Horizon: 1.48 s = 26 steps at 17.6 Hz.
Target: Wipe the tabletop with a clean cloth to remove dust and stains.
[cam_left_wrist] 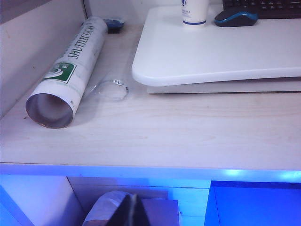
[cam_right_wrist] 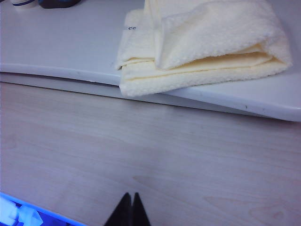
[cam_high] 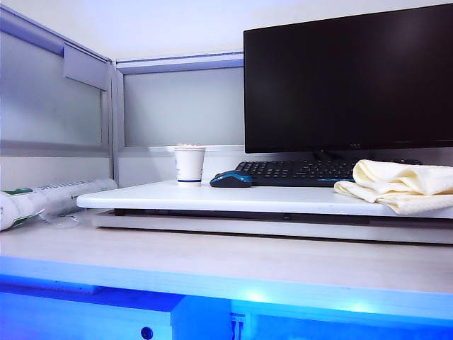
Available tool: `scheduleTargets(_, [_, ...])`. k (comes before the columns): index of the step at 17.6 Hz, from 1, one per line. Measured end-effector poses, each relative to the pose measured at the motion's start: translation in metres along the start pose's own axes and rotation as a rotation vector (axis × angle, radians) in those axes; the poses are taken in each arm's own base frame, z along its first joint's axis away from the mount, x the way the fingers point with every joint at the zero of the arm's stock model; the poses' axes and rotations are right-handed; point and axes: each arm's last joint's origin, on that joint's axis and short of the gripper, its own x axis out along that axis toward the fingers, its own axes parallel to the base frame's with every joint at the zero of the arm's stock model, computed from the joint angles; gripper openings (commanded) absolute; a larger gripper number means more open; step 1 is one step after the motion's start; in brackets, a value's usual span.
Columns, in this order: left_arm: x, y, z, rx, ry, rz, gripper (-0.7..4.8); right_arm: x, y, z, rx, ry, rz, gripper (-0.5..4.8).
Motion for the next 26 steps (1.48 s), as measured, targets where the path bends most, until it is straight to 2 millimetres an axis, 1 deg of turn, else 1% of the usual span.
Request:
scheduleTargets(8, [0.000, 0.000, 0.000, 0.000, 0.000, 0.000, -0.05, 0.000, 0.000, 0.000, 0.000, 0.000, -0.001, -0.08])
scheduleTargets(9, [0.000, -0.001, 0.000, 0.000, -0.004, -0.036, -0.05, 0.000, 0.000, 0.000, 0.000, 0.000, -0.001, -0.08])
scheduleTargets(10, [0.000, -0.004, 0.001, 0.002, -0.022, -0.157, -0.05, 0.000, 0.000, 0.000, 0.000, 0.000, -0.001, -0.08])
scheduleTargets(12, [-0.001, -0.007, 0.002, 0.003, -0.034, -0.261, -0.05, 0.000, 0.000, 0.000, 0.000, 0.000, -0.001, -0.08])
scheduleTargets(13, [-0.002, -0.010, 0.002, 0.004, -0.044, -0.351, -0.05, 0.000, 0.000, 0.000, 0.000, 0.000, -0.001, -0.08])
scheduleTargets(15, [-0.003, -0.013, 0.004, 0.007, -0.062, -0.477, -0.05, 0.000, 0.000, 0.000, 0.000, 0.000, -0.001, -0.08])
scheduleTargets(18, [-0.005, -0.015, 0.004, -0.016, -0.062, -0.569, -0.05, 0.000, 0.001, 0.003, -0.006, -0.032, 0.016, -0.08])
scheduleTargets(19, [-0.005, -0.015, 0.004, -0.028, -0.058, -0.570, -0.05, 0.000, 0.001, 0.005, -0.010, -0.049, 0.025, 0.02])
scheduleTargets(20, [-0.005, -0.015, 0.004, -0.041, -0.055, -0.573, -0.05, -0.001, 0.002, 0.011, -0.009, -0.108, 0.038, 0.19])
scheduleTargets(23, [-0.005, -0.016, 0.004, -0.054, -0.050, -0.573, -0.05, -0.008, 0.005, 0.028, 0.037, -0.196, 0.046, 1.70])
scheduleTargets(24, [-0.005, -0.016, 0.004, -0.054, -0.050, -0.573, -0.05, -0.011, 0.006, 0.033, 0.054, -0.213, 0.051, 3.55])
scheduleTargets(25, [-0.005, -0.016, 0.004, -0.058, -0.049, -0.574, -0.05, -0.020, 0.010, 0.053, 0.064, -0.236, 0.051, 4.06])
scheduleTargets(26, [-0.005, -0.016, 0.004, -0.058, -0.049, -0.574, -0.05, -0.020, 0.010, 0.058, 0.067, -0.234, 0.044, 4.33])
